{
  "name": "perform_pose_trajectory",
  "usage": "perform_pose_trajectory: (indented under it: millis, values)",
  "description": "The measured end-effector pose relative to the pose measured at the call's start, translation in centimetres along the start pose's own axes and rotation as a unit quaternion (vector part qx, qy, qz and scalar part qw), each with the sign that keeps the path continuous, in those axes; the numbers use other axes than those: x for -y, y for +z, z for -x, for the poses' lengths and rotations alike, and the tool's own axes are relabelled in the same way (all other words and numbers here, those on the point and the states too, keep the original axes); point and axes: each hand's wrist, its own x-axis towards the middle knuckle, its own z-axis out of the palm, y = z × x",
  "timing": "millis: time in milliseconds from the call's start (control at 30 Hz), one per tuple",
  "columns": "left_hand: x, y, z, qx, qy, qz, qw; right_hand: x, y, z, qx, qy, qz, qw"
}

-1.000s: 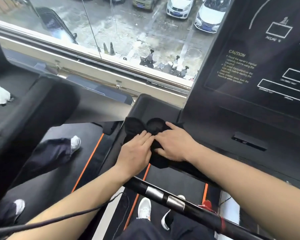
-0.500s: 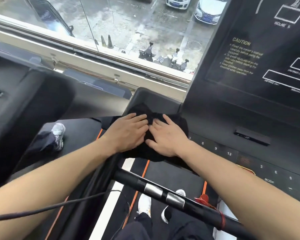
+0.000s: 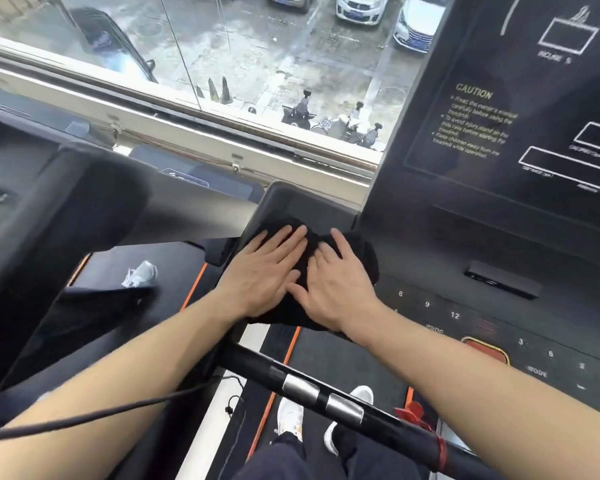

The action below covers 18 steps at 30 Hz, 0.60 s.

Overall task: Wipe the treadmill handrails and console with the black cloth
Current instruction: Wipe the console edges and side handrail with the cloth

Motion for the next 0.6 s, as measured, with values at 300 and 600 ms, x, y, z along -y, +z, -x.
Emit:
perform_pose_trajectory:
  millis: [300, 600]
  values:
    - [0.9, -0.3, 0.7, -0.05, 0.08, 0.047, 0.994, 1.1, 1.7, 4.0, -0.087, 0.039, -0.124, 0.988]
    - [0.3, 0.1, -1.2, 0.008, -0.115, 0.024, 0.993, 4.3, 1.6, -0.1, -0.022, 0.203, -0.176, 0.963]
